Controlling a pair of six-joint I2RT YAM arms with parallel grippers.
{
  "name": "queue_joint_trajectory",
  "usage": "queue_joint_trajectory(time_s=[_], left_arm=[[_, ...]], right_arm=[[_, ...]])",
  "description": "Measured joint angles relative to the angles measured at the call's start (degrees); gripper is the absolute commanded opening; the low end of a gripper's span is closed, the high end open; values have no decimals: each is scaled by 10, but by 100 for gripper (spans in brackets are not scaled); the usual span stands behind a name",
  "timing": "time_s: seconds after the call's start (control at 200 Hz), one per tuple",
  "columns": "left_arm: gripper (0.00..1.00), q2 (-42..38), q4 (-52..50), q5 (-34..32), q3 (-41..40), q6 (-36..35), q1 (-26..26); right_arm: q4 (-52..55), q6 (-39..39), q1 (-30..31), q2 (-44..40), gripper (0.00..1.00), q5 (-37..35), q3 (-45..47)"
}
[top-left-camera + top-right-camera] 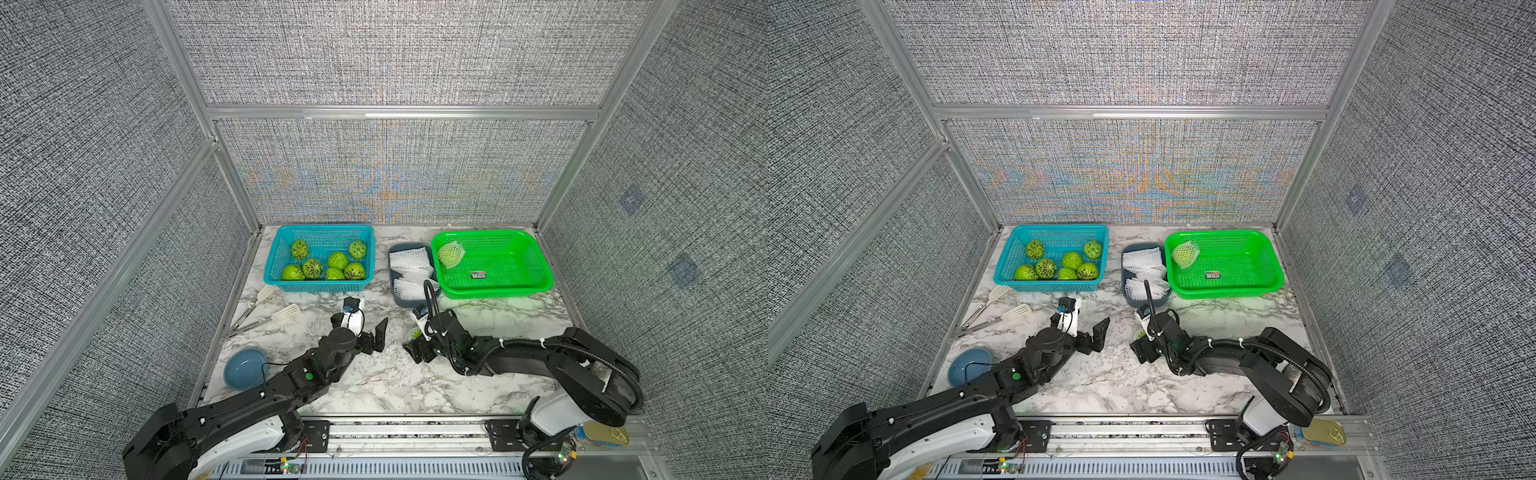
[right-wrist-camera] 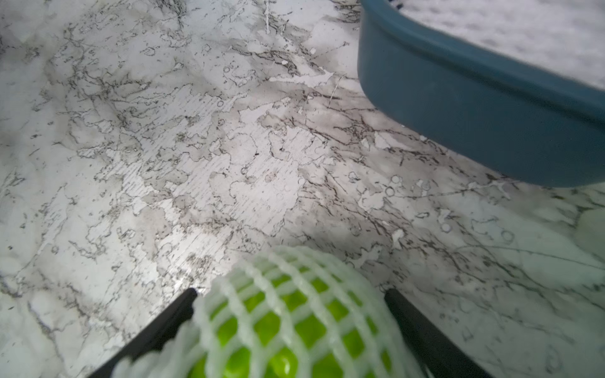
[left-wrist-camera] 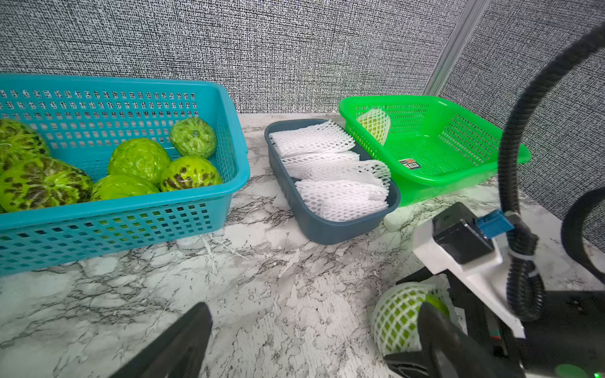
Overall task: Sleeve custard apples in foam nets
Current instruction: Pick up the custard apple from the center of the board.
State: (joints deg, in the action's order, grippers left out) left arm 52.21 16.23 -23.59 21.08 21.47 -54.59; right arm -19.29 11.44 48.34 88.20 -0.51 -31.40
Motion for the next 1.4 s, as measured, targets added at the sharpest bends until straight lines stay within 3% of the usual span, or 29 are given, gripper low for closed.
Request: queue_joint_trajectory(time_s=[0.265,0.485,0.655,1.0,1.17,1.4], left_arm=[[99,-5,2,-1,2,0,0],[99,-20,15,3,9,-23,0],[99,-33,63,64,-1,-75,0],[99,-1,185,285,-5,-233,0],[99,45,258,328,-6,-287,-4],[99,115,327,372,30,-304,-5]], right_arm=[[27,5,-8,-29,79,21,-1],[54,60,-65,-106,79,81,-23],[84,129,-134,-175,79,164,-49],[158,248,-209,-262,79,338,-98],[174,278,-214,-269,79,383,-104],[174,290,-216,-275,79,405,-104]])
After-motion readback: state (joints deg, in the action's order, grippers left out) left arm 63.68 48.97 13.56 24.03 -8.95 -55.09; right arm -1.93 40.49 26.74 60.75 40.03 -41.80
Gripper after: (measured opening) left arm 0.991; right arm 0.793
